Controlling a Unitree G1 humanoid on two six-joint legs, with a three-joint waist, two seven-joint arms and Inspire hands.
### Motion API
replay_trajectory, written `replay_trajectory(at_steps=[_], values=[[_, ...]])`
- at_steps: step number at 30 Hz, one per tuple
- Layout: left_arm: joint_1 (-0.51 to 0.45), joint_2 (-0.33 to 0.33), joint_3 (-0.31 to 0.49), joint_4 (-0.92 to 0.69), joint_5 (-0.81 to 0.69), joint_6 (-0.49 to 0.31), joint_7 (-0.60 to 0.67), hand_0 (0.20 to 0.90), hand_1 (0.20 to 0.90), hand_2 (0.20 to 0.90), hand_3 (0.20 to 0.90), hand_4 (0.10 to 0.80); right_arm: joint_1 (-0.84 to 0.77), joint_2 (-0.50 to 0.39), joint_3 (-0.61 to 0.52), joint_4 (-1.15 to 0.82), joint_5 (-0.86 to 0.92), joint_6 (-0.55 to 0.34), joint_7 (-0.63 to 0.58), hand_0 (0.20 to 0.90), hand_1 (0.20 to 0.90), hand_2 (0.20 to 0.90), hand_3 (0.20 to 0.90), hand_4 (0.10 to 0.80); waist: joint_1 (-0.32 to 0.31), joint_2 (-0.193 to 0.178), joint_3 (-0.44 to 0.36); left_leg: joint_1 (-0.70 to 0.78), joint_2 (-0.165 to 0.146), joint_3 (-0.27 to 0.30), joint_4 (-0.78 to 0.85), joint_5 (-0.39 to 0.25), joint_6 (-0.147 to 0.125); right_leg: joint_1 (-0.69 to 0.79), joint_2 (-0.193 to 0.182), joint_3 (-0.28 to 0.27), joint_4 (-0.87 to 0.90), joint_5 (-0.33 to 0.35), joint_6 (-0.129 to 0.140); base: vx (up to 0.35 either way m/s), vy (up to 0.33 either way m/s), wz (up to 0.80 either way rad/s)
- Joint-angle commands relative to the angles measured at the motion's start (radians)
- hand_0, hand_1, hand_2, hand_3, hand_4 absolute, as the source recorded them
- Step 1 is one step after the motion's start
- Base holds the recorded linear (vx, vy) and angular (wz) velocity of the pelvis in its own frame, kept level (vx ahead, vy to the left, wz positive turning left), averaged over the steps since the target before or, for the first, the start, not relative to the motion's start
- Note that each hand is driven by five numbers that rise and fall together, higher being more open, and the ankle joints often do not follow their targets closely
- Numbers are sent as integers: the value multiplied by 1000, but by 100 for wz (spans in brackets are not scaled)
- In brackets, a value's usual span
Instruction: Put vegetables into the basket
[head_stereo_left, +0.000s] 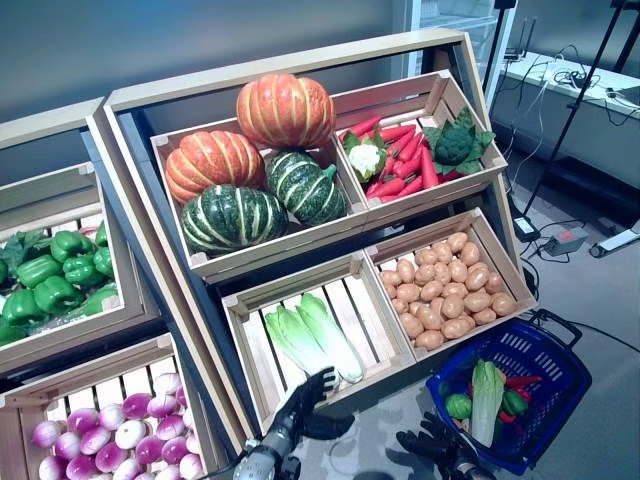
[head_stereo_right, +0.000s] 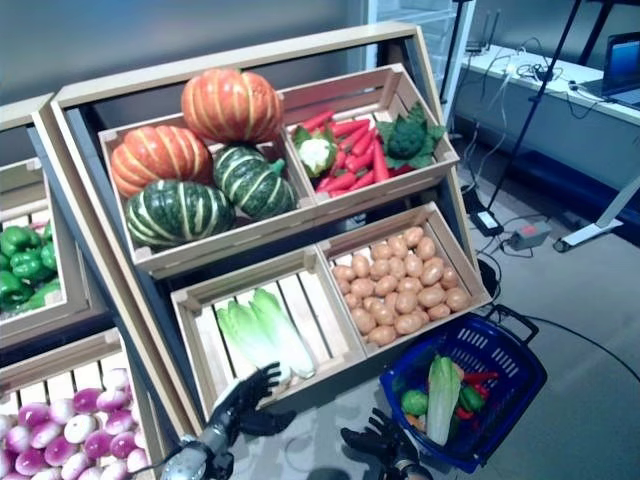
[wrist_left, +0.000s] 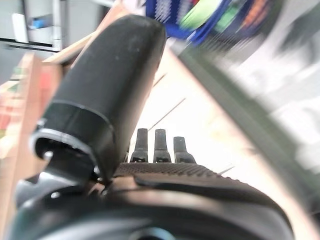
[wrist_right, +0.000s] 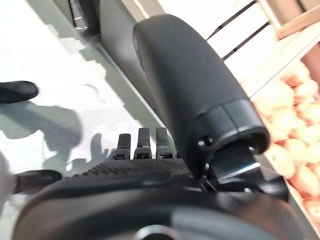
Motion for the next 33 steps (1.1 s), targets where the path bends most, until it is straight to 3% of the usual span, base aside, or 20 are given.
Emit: replay_trajectory(at_steps=[1,5,7,14,19,23,28,33], values=[[-152,66,30,-141,111,-216,146,900,900,900,900,800,-77,46,-7,14,46,-23,-26,900,900,900,900,800,31,-76,10,-32,-38,8,-5,-33,-10,26,-49,-31,1,-11,-13,-5,-8,12],[-169,81,38,-225,199,-298,215,900,900,900,900,800,-71,58,-8,34,48,-26,-25,900,900,900,900,800,45,-83,1,-27,-40,1,-5,-39,-8,31,-53,-43,1,-12,-9,35,-16,9],[-184,83,38,-261,236,-301,263,900,900,900,900,800,-66,68,-2,44,39,-29,-25,900,900,900,900,800,43,-88,-5,-25,-39,3,-5,-41,-9,33,-53,-43,1,-12,-7,75,-13,1],[-222,79,56,-269,223,-183,357,900,900,900,900,800,-63,71,11,48,22,-20,-26,900,900,900,900,800,31,-89,-4,-27,-40,10,-5,-37,-10,30,-49,-30,1,-13,-7,48,14,-3],[-218,55,97,-208,41,-75,380,900,900,900,900,800,-56,65,-1,8,82,-21,-39,900,900,900,900,800,20,-86,19,-33,-39,14,-5,-27,-10,22,-44,-17,1,-11,-12,74,35,-2],[-223,34,142,-194,8,-56,442,900,900,900,900,800,-59,50,9,-109,130,-38,-54,900,900,900,900,800,20,-91,77,-96,-28,17,36,-19,-7,-41,-49,-11,42,-14,-26,-83,1,-6],[-364,8,142,-121,23,-81,625,900,900,900,900,800,-171,3,60,-237,126,-62,-90,900,900,900,900,800,-1,-95,212,-272,-20,10,202,-27,-8,-220,-63,9,223,-57,-54,-248,33,-9],[-476,-28,150,-46,52,-81,801,900,900,900,900,800,-228,-8,85,-239,132,-48,-107,900,900,900,900,800,-28,-104,262,-360,-7,13,366,-68,-10,-307,-82,40,377,-111,-70,-79,49,-6]])
